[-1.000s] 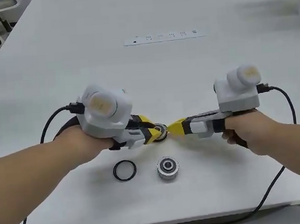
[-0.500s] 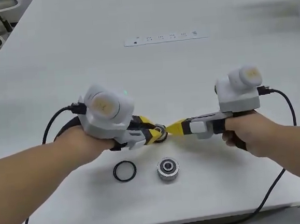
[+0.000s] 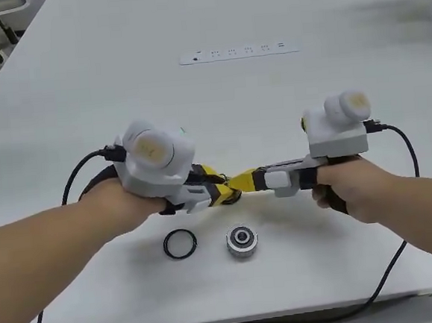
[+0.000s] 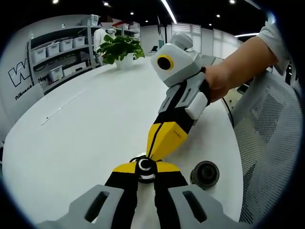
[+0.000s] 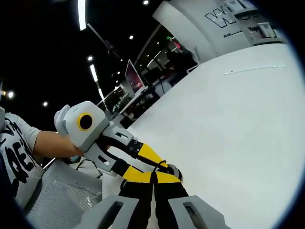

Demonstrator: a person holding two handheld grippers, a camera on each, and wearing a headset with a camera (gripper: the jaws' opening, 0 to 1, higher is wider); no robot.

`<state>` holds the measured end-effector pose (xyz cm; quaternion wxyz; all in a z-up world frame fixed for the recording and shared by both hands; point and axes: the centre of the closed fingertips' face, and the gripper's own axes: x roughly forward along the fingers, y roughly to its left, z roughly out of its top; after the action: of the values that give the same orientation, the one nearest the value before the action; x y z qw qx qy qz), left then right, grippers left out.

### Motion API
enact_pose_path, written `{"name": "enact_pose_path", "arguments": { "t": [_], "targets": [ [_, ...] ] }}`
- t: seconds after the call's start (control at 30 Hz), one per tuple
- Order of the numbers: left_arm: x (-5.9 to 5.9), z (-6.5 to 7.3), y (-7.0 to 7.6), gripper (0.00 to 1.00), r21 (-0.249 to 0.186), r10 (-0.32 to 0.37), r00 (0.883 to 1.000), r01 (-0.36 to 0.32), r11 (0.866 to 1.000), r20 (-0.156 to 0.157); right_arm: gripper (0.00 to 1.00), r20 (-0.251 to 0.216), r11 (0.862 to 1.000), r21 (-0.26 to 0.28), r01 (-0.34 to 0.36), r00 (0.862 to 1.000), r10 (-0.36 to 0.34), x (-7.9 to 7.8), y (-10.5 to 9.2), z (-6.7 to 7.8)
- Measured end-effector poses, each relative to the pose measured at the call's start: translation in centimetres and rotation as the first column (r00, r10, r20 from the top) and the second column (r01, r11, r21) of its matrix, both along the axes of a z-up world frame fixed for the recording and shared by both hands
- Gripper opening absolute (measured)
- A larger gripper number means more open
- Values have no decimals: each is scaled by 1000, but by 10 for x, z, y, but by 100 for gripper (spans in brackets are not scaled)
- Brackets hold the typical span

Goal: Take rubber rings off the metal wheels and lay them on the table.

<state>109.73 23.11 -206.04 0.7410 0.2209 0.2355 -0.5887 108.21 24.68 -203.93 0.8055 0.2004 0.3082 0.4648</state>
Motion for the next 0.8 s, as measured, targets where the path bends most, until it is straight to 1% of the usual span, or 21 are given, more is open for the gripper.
{"name": "enact_pose_path", "arguments": {
  "t": [0.13, 0.33, 0.5, 0.57, 0.63, 0.7, 0.8],
  "targets": [
    [-1, 0, 0, 7, -5, 2, 1000, -2, 1000, -1, 0, 11, 1000, -11, 17, 1000, -17, 2, -5, -1],
    [-2, 1, 0, 7, -12, 9, 1000, -9, 1000, -3, 0, 14, 999, -34, 36, 999, -36, 5, -11, -5],
    [-2, 1, 0, 7, -18, 16, 1000, -16, 1000, -3, 0, 14, 999, -36, 34, 999, -34, 5, -11, -5],
    [-2, 1, 0, 7, -21, 22, 1000, -23, 1000, -12, 0, 15, 999, -35, 36, 999, -36, 5, -11, -5],
    [-3, 1, 0, 7, -22, 22, 1000, -23, 999, -12, 0, 13, 999, -36, 36, 999, -36, 5, -12, -5],
    [-3, 2, 0, 7, -23, 23, 1000, -23, 999, -15, 0, 24, 998, -51, 33, 999, -31, 6, -13, -6],
    [-2, 2, 0, 8, -22, 23, 1000, -23, 999, -20, 0, 22, 998, -46, 33, 999, -32, 6, -13, -6]
  ]
}}
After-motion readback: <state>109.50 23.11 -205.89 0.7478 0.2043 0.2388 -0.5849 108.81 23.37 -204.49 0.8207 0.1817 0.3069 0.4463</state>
